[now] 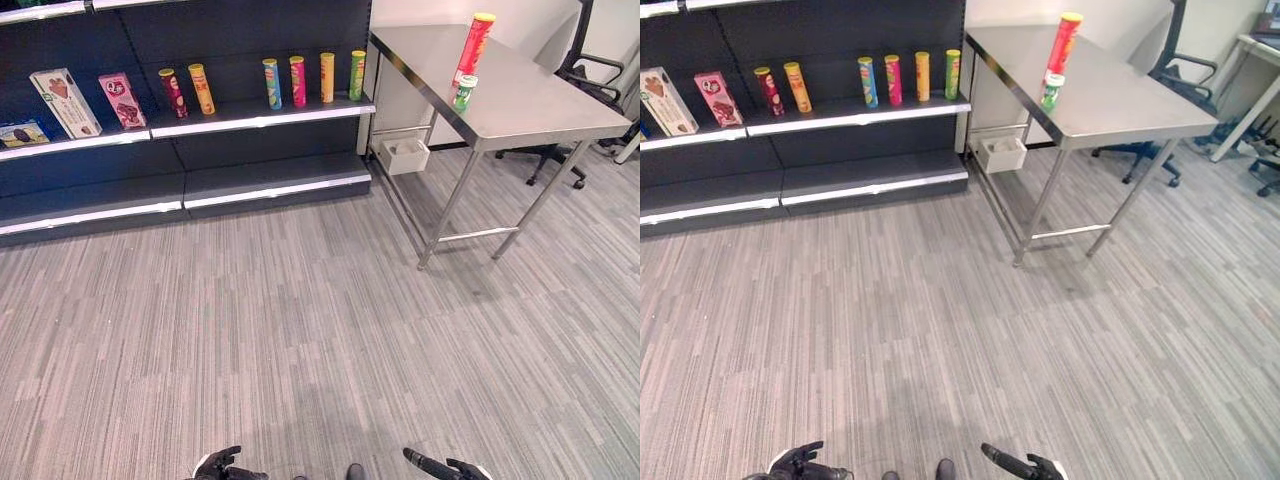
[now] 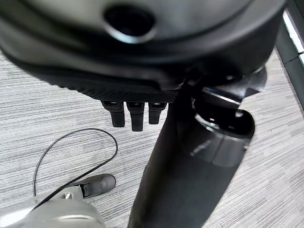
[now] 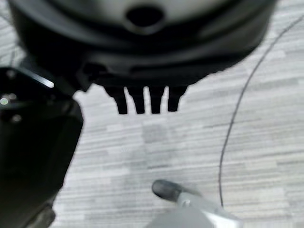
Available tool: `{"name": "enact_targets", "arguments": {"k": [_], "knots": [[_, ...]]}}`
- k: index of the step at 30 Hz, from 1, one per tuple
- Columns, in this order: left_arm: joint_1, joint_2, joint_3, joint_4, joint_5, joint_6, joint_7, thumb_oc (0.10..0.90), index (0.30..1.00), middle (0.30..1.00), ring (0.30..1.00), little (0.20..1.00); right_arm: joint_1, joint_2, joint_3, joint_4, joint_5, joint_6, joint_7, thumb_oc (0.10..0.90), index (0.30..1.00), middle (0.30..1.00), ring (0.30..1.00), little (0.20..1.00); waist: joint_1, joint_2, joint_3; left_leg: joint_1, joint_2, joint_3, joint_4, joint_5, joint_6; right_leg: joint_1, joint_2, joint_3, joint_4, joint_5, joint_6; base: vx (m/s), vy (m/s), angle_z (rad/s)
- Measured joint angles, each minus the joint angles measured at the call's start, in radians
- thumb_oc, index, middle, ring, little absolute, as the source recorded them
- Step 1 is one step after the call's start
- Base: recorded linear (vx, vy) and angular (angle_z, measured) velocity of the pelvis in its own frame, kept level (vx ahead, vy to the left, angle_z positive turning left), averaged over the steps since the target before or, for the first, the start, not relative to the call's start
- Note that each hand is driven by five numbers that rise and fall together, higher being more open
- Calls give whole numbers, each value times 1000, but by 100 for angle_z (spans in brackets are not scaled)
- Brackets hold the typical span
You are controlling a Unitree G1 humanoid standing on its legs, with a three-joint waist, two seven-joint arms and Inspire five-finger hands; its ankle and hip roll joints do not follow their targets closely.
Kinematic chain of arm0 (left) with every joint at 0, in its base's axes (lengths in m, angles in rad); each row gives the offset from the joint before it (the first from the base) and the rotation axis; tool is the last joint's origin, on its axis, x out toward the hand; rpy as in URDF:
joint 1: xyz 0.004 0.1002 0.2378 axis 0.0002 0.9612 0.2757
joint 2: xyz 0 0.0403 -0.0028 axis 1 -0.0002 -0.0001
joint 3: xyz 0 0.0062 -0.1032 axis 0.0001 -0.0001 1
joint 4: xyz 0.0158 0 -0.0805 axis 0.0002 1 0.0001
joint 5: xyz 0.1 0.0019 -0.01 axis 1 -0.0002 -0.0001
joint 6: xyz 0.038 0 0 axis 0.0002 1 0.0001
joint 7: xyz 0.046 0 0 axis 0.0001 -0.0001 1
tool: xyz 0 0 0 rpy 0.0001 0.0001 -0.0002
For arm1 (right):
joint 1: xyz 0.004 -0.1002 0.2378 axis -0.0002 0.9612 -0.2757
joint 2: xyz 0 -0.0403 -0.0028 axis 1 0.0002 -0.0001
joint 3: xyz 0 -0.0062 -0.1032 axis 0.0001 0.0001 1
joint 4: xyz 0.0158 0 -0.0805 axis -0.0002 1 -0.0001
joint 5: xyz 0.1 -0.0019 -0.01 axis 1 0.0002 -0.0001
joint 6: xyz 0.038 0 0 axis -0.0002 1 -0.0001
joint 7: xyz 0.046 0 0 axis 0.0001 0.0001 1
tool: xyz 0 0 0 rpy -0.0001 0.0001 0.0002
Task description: Put the goods on the table back onto the shelves and tidy them up.
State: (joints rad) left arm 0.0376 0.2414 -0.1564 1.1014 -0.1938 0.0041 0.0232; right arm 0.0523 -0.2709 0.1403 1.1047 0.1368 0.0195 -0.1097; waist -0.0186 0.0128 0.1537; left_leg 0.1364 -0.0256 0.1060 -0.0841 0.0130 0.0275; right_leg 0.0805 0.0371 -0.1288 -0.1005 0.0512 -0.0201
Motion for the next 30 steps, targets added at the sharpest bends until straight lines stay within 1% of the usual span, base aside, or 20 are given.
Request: {"name": "enact_targets", "arguments": {"k": [7, 9, 10, 11, 12, 13, 15, 16, 17, 18, 19, 21, 22, 23, 24, 26, 27, 28, 29, 30], "knots": [[-1, 0, 0, 0, 0, 1, -11, 800, 900, 900, 900, 900, -7, 0, -1, 27, 33, 1, 21, 800, 900, 900, 900, 900, 1, 8, 0, 1, 7, 10, 1, -1, -3, -2, 7, 9, 0, -2, -3, 37, -56, -4], [-7, 0, 0, 0, 0, 1, -12, 800, 900, 900, 900, 900, -14, 0, -1, 27, 39, 1, 21, 800, 900, 900, 900, 900, 1, 9, 7, -11, 11, 10, 28, -11, -18, -2, 9, 10, 0, -11, -16, 0, -100, -1], [-15, 0, 0, 0, 0, 0, -12, 800, 900, 900, 900, 900, -23, -1, 0, 27, 40, 1, 21, 800, 900, 900, 900, 900, 2, 8, 17, -32, 15, 10, 64, -25, -37, -4, 10, 9, 0, -11, -17, 6, -150, 5], [-28, 3, 0, 0, -1, 0, -10, 800, 900, 900, 900, 900, -31, 0, 1, 28, 43, 1, 24, 800, 900, 900, 900, 900, 5, -5, 33, -86, 17, 10, 154, -45, -69, -14, 6, 8, 0, -15, -23, -4, -137, 11], [-49, 4, 4, -1, -2, 0, -10, 800, 900, 900, 900, 900, -47, 1, 1, 29, 44, 1, 28, 800, 900, 900, 900, 900, 8, -29, 60, -171, 12, 7, 297, -47, -75, -23, -7, 9, 0, -18, -36, 25, -146, 17], [-68, 2, 24, -5, -24, -8, -9, 800, 900, 900, 900, 900, -61, 0, 0, 29, 44, 0, 30, 800, 900, 900, 900, 900, 11, -54, 82, -280, 11, -7, 494, -33, -99, -27, -19, 12, 1, -15, -61, 112, -118, 14], [-104, -3, 31, -14, -42, -21, -6, 800, 900, 900, 900, 900, -77, -9, 0, 26, 45, 0, 30, 800, 900, 900, 900, 900, 23, -62, 101, -403, 18, -44, 691, 9, -155, -36, -19, 7, 36, -11, -93, 200, -41, 9], [-124, -2, 32, -19, -43, -22, -4, 800, 900, 900, 900, 900, -83, -9, 1, 28, 45, 1, 28, 800, 900, 900, 900, 900, 25, -59, 109, -434, 31, -40, 741, 2, -149, -28, -16, 2, 32, -19, -97, 232, 51, 5], [-133, -1, 30, -21, -43, -22, -3, 800, 900, 900, 900, 900, -89, -9, 2, 27, 46, 1, 28, 800, 900, 900, 900, 900, 30, -68, 115, -438, 42, -27, 679, -11, -127, -20, -17, 2, 22, -21, -97, 266, 81, -6], [-128, -15, 8, -16, -42, -20, -2, 800, 900, 900, 900, 900, -103, -22, 0, 25, 64, 1, 22, 800, 900, 900, 900, 900, 27, -62, 116, -392, 65, -35, 280, 3, -135, -9, -5, 2, 7, -23, -94, 510, 182, 2], [-120, -22, 12, -13, -58, -19, -4, 800, 900, 900, 900, 900, -97, -26, 0, 26, 70, 3, 17, 800, 900, 900, 900, 900, 31, -52, 117, -374, 83, -48, 115, 40, -150, 20, 13, -1, 4, -37, -81, 609, 228, 4], [-109, -22, 2, -22, -64, -21, -6, 800, 900, 900, 900, 900, -103, -42, 21, 28, 78, 2, 16, 800, 900, 900, 900, 900, 47, -20, 112, -388, 98, -89, -20, 74, -210, 49, 44, 7, 2, -58, -61, 431, 170, -4], [-109, -31, 23, -24, -80, -30, -7, 800, 900, 900, 900, 900, -119, -50, 24, 38, 81, 4, 15, 800, 900, 900, 900, 900, 75, -2, 121, -405, 115, -108, -20, 80, -220, 67, 59, 31, -1, -74, -63, 284, 154, -54], [-111, -39, 38, -35, -95, -32, -7, 800, 900, 900, 900, 900, -127, -52, 15, 39, 82, 4, 16, 800, 900, 900, 900, 900, 98, 4, 121, -400, 115, -106, -16, 93, -201, 84, 62, 63, -1, -85, -75, 386, 227, -82], [-104, -44, 51, -33, -106, -32, -6, 800, 900, 900, 900, 900, -129, -53, 11, 39, 81, 2, 18, 800, 900, 900, 900, 900, 108, 11, 117, -388, 116, -86, -18, 114, -172, 112, 59, 90, 0, -99, -58, 498, 308, -73], [-89, -46, 55, -5, -96, -30, -6, 800, 900, 900, 900, 900, -119, -50, 8, 40, 81, -2, 17, 800, 900, 900, 900, 900, 107, 10, 67, -364, 114, -52, -13, 117, -153, 140, 47, 114, 0, -143, -47, 405, 257, -63], [-75, -44, 63, 26, -86, -30, -6, 800, 900, 900, 900, 900, -109, -42, 5, 49, 81, -11, 18, 800, 900, 900, 900, 900, 109, 0, 27, -344, 97, -27, 14, 105, -122, 151, 24, 134, 6, -168, -32, 210, 141, -68], [-57, -43, 83, 51, -81, -28, -5, 800, 900, 900, 900, 900, -98, -27, 6, 59, 81, -17, 17, 800, 900, 900, 900, 900, 107, -27, -18, -327, 64, -9, 16, 110, -69, 159, -8, 137, 9, -187, -15, 213, 165, -57], [-39, -39, 80, 55, -79, -27, 3, 800, 900, 900, 900, 900, -79, -22, 17, 58, 80, -16, 22, 800, 900, 900, 900, 900, 102, -30, -50, -300, 47, 13, -9, 161, -36, 172, -28, 130, 24, -196, 13, 300, 242, -31], [-38, -32, 75, 53, -75, -24, 10, 800, 900, 900, 900, 900, -65, -19, 24, 60, 80, -14, 25, 800, 900, 900, 900, 900, 92, -43, -48, -277, 26, 15, -13, 224, 12, 193, -48, 115, 46, -214, 40, 261, 234, -9]]}}
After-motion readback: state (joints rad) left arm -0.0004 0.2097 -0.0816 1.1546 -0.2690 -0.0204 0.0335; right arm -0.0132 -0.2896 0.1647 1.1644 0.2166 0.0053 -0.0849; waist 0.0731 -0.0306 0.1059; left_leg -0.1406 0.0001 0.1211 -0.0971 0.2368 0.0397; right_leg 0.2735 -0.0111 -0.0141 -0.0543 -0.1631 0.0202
